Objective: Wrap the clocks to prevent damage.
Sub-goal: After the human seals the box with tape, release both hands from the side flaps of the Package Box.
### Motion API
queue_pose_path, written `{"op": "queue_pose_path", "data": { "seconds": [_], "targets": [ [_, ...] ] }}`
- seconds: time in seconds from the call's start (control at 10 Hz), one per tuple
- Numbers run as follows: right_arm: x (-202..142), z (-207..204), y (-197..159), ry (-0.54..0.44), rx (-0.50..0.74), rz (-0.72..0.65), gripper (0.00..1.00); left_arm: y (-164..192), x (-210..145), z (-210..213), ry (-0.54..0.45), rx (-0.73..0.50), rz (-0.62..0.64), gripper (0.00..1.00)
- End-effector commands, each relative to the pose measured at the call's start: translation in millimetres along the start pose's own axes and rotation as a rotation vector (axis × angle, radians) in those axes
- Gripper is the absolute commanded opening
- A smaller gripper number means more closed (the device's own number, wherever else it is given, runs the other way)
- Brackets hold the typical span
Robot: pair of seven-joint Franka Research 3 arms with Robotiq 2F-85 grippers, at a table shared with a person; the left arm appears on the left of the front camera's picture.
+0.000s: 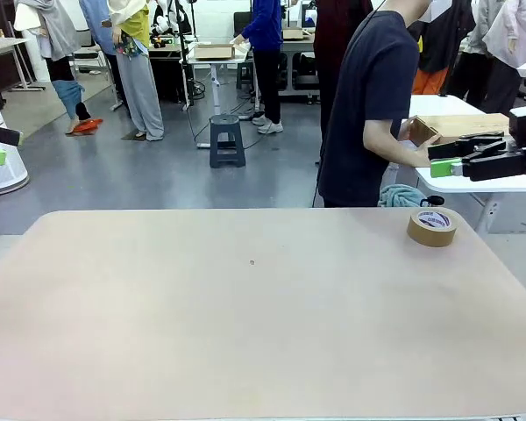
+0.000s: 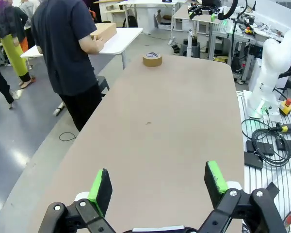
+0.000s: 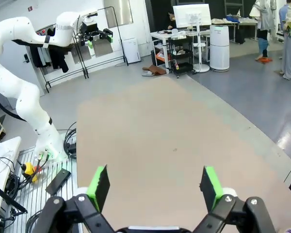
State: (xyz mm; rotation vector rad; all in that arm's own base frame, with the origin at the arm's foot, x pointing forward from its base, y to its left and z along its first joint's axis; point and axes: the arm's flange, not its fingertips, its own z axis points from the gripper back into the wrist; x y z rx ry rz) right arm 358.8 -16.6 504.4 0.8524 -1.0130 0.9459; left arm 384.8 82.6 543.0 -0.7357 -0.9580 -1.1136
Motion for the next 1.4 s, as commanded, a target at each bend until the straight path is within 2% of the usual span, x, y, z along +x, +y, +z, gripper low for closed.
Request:
{"op": "queue_pose_path", "data": {
  "seconds": [0.0, 1.3],
  "targets": [
    [3.1, 2.5, -0.7, -0.02, -0.002, 0.007, 1.0, -0.3, 2.2, -11.2, -0.002, -0.033, -0.006, 1.0],
    [3.1, 2.5, -0.7, -0.02, -0.002, 0.007, 1.0, -0.3, 2.2, -11.2, -0.002, -0.033, -0.006, 1.0]
  ]
}}
